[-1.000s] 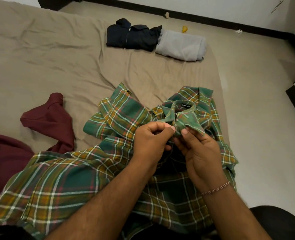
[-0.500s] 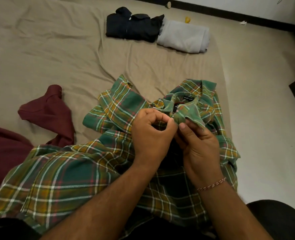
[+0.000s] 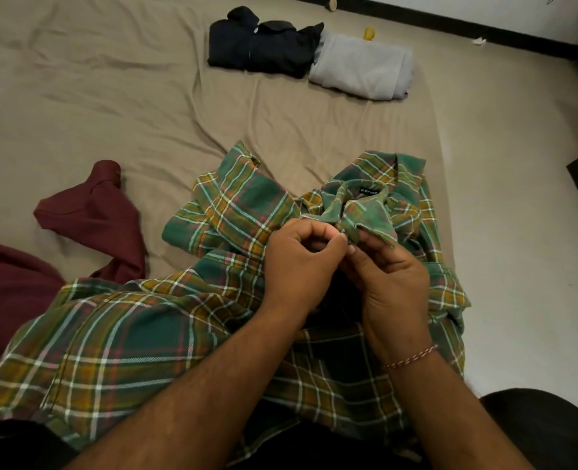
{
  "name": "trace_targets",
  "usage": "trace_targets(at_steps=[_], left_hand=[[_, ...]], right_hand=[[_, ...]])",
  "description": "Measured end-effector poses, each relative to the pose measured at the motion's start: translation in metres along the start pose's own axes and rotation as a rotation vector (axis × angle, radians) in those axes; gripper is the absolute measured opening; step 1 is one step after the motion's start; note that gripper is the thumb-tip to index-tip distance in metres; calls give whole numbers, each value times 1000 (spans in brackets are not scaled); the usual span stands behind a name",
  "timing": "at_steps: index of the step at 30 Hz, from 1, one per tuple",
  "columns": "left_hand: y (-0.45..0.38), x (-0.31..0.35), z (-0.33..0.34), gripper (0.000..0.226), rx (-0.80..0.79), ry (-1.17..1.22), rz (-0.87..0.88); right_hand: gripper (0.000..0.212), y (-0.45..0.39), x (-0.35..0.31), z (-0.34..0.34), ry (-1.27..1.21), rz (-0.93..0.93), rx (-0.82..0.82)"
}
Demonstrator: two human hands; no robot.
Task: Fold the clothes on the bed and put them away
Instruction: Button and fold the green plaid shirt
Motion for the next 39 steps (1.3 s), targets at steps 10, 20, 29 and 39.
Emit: trace_targets(at_steps=[10, 20, 29, 39], left_hand=[[-11, -21, 0, 19, -237, -31, -199], [-13, -30, 1, 15, -195, 28, -259], [0, -23, 6, 12, -193, 191, -254], [-3, -35, 7, 17, -138, 350, -449]], right_hand=[[31, -16, -8, -3, 459, -131, -112], [18, -13, -4, -4, 604, -247, -10], [7, -5, -17, 2, 914, -534, 83], [13, -9, -19, 5, 1010, -583, -48]])
Point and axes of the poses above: each hand's wrist, its own y-axis away from the middle knuckle, its own z-axis out of the palm, x = y × z, the point moved 6 cm from there along -y, towards the middle knuckle, and after that the axes turned 3 degrees about z, right-handed, at the moved point
